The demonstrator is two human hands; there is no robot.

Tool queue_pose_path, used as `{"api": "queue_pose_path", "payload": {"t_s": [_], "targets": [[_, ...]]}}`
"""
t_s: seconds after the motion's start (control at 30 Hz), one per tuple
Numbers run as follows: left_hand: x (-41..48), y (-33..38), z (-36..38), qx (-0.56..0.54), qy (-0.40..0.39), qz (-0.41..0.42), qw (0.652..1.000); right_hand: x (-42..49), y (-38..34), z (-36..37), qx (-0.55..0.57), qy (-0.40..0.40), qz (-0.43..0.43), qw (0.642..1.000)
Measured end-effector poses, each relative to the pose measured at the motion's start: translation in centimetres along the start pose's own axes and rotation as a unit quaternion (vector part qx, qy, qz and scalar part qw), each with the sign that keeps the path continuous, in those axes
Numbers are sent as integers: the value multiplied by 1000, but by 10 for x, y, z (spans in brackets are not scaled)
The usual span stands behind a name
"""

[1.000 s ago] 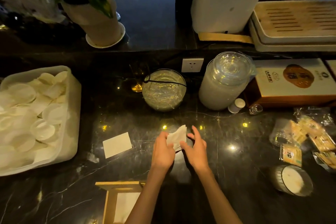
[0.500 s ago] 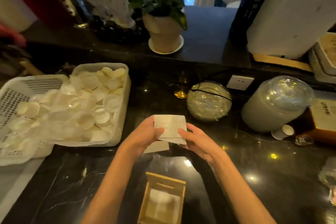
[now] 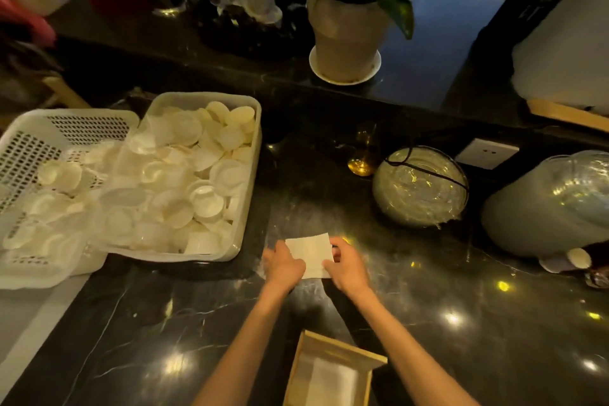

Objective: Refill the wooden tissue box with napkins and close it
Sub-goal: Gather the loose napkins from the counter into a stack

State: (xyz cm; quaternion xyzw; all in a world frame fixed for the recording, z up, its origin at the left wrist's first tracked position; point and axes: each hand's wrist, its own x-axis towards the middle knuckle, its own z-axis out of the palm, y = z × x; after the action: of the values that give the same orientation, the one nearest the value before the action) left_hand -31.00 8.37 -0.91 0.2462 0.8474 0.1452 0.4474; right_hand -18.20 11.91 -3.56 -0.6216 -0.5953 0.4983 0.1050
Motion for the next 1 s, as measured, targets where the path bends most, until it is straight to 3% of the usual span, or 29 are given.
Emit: {"api": "queue_pose_path", "payload": {"t_s": [0.13,0.27,0.43,0.67,1.0], "targets": [[10,-17,5,-125,-11,24,992,-1,0,-8,77,1,32,996],[2,-19,3,-178,-10,53,983,-6,-2,-18,140,-17,29,990],[-24,-2,-6,-194,-39,233,952,-15,3,-42,228,-58,-20,972],[-32,9,1,-170,-41,341,923,-25,12,-65,127,62,-157,977],[-7,-17,25,-102,-101,327,934,-20,41,-45,116,33,-96,988]]}}
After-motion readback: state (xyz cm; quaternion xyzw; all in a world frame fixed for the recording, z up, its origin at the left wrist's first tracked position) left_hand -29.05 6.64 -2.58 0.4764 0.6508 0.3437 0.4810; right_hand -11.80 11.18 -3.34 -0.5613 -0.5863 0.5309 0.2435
